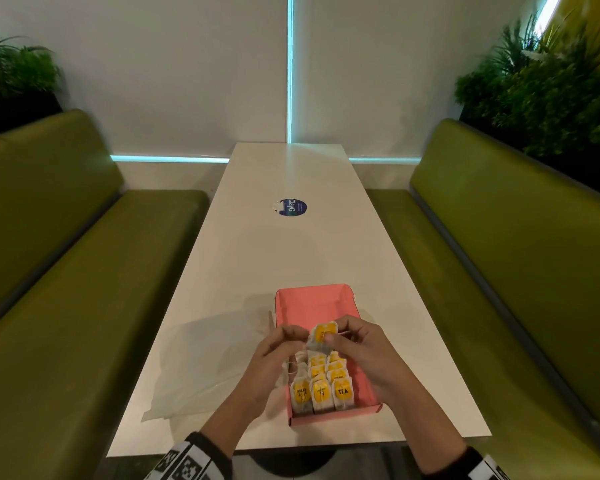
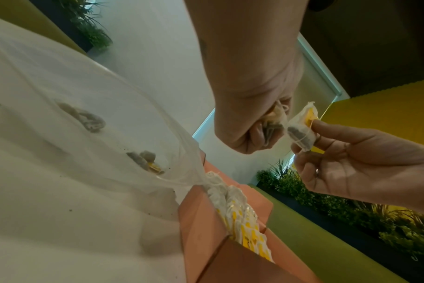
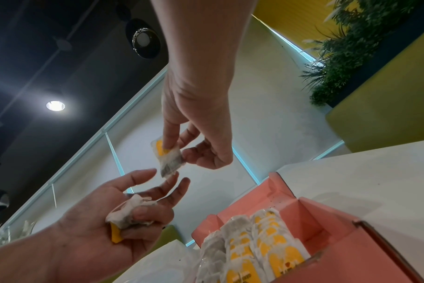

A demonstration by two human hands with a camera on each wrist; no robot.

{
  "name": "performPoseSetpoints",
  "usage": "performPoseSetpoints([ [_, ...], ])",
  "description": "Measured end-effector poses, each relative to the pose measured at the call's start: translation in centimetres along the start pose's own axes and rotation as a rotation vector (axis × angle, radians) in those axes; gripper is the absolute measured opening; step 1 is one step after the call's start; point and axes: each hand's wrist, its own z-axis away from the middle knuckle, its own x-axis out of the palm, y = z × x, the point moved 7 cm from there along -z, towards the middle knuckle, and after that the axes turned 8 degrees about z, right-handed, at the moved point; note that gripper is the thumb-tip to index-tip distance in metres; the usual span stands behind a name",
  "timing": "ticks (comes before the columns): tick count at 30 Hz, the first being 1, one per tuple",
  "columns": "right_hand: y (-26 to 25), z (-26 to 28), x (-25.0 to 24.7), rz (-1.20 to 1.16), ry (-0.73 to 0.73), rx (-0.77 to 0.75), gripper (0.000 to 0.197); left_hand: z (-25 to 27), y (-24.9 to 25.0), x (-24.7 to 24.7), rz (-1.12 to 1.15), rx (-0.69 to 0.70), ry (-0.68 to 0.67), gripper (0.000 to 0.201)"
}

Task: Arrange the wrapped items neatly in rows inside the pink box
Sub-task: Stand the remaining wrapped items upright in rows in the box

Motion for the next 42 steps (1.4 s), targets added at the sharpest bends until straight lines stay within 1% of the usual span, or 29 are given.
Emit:
performPoseSetpoints([
  [2,0.1,0.0,-0.1,-0.001,-0.002,0.004,0.002,0.0,0.2,0.2,0.023,0.035,-0.019,0.018],
  [5,0.1,0.1,-0.1,0.007,0.017,-0.004,0.002,0.0,0.3,0.9,-0.143,0.084,-0.067,0.026],
  [6,0.1,0.1,-0.2,-0.008,0.033,-0.004,0.004,-0.1,0.3,1.1,-0.194,0.098,-0.065,0.023],
  [9,0.1,0.2,-0.5,-0.042,0.074,0.001,0.011,-0.5,0.1,0.9,-0.277,0.152,-0.012,0.002],
  [11,-0.2,0.2,-0.9,0.034,0.046,-0.021,0.022,-0.7,-0.2,0.8,-0.325,0.173,0.007,0.014],
  [12,-0.3,0.1,-1.1,0.092,0.02,-0.024,0.026,-0.8,-0.3,0.7,-0.331,0.172,0.007,0.015],
  [13,-0.4,0.0,-1.2,0.144,0.001,-0.026,0.024,-0.9,-0.4,0.8,-0.334,0.165,-0.007,0.012],
  [14,-0.5,-0.1,-1.4,0.182,0.011,-0.031,0.017,-0.8,-0.6,1.0,-0.334,0.155,-0.032,0.008],
  [15,-0.6,-0.4,-1.9,0.206,0.066,-0.039,0.011,-0.8,-0.8,1.0,-0.331,0.146,-0.045,0.007],
  [17,-0.7,-0.7,-3.3,0.234,0.264,-0.072,0.012,-1.0,-1.2,0.7,-0.341,0.139,-0.033,0.02],
  [18,-0.8,-0.6,-3.9,0.259,0.335,-0.09,0.014,-1.1,-1.4,0.4,-0.362,0.141,-0.017,0.026],
  [19,-0.8,-0.6,-4.1,0.3,0.343,-0.095,0.014,-1.2,-1.5,0.2,-0.396,0.149,0.0,0.029],
  [20,-0.6,-0.7,-3.9,0.348,0.291,-0.085,0.013,-1.2,-1.6,0.0,-0.432,0.158,0.01,0.028],
  [22,0.7,-0.7,-3.5,0.437,0.143,-0.014,0.01,-1.4,-2.0,0.1,-0.555,0.171,-0.01,0.024],
  [23,1.3,-0.7,-3.8,0.478,0.119,0.021,0.009,-1.5,-2.4,0.4,-0.656,0.165,-0.04,0.024],
  [25,2.2,-0.6,-4.7,0.562,0.144,0.06,0.007,-1.6,-3.5,1.3,-0.853,0.144,-0.12,0.02],
  [26,2.5,-0.6,-5.0,0.601,0.142,0.071,0.005,-1.5,-4.0,1.8,-0.949,0.147,-0.155,0.016],
  [27,2.9,-0.4,-5.0,0.638,0.12,0.082,0.004,-1.5,-4.5,2.4,-1.053,0.163,-0.176,0.017],
  [29,3.7,-0.1,-4.7,0.694,0.06,0.091,0.007,-1.4,-5.5,3.3,-1.239,0.214,-0.189,0.027],
  [30,4.1,0.1,-4.5,0.719,0.032,0.09,0.01,-1.3,-5.9,3.7,-1.297,0.24,-0.184,0.031],
  [32,4.9,0.4,-4.0,0.777,-0.019,0.084,0.018,-1.4,-6.5,4.1,-1.342,0.252,-0.181,0.034],
  [35,5.9,0.8,-3.5,0.875,-0.079,0.054,0.016,-1.8,-6.7,4.5,-1.33,0.271,-0.192,0.034],
  [36,6.2,0.9,-3.3,0.883,-0.096,0.044,0.016,-1.9,-6.7,4.6,-1.331,0.274,-0.19,0.031],
  [38,6.7,1.1,-3.1,0.863,-0.115,0.038,0.023,-2.1,-6.7,4.8,-1.361,0.27,-0.175,0.028],
  [42,7.6,1.2,-3.2,0.846,-0.12,0.067,0.028,-2.2,-7.7,4.9,-1.376,0.21,-0.194,0.038],
])
